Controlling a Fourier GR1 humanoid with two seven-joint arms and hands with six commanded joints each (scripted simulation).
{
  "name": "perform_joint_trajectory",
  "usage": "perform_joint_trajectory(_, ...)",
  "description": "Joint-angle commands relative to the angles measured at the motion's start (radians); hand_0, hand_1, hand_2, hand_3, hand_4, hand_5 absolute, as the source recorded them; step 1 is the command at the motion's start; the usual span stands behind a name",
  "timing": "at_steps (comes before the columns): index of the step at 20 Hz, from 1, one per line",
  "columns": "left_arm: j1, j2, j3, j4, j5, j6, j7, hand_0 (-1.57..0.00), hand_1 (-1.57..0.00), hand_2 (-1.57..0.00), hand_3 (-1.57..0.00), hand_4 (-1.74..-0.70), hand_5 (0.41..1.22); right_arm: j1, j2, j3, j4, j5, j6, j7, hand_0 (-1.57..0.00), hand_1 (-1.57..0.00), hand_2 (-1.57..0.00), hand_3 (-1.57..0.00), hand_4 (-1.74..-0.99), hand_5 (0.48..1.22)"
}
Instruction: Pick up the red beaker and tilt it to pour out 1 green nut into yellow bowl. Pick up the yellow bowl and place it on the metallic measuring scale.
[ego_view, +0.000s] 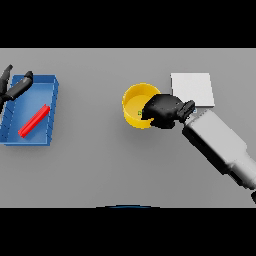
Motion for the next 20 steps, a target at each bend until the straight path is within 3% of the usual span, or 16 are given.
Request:
perform_joint_trajectory(1,0.004,0.014,0.006,-0.001,0.002,-0.005,-0.007,0.0,0.0,0.0,0.0,-0.72,0.692,0.002,-0.005,-0.011,-0.022,-0.006,0.012,0.026,-1.56,-1.56,-1.43,-1.23,-1.737,1.218)
perform_joint_trajectory(10,0.01,0.028,0.009,-0.018,0.001,-0.001,-0.003,0.0,0.0,0.0,0.0,-0.72,0.698,0.04,-0.092,-0.092,-0.121,-0.008,-0.009,0.085,-1.56,-1.57,-1.51,-1.15,-1.741,1.22)
perform_joint_trajectory(12,0.012,0.025,0.009,-0.02,0.003,0.0,-0.006,0.0,0.0,0.0,0.0,-0.73,0.71,0.036,-0.117,-0.112,-0.095,-0.004,-0.04,0.062,-1.57,-1.57,-1.53,-1.15,-1.741,1.221)
perform_joint_trajectory(16,0.004,0.031,0.006,-0.023,0.001,0.002,0.027,0.0,0.0,0.0,0.0,-0.73,0.72,0.013,-0.113,-0.151,0.012,0.009,-0.105,0.078,-1.57,-1.57,-1.53,-1.15,-1.741,1.221)
perform_joint_trajectory(20,0.004,0.029,0.006,-0.051,0.014,0.008,0.048,0.0,0.0,0.0,0.0,-0.74,0.734,-0.011,-0.139,-0.183,0.114,0.016,-0.165,0.031,-1.57,-1.57,-1.55,-1.15,-1.741,1.221)
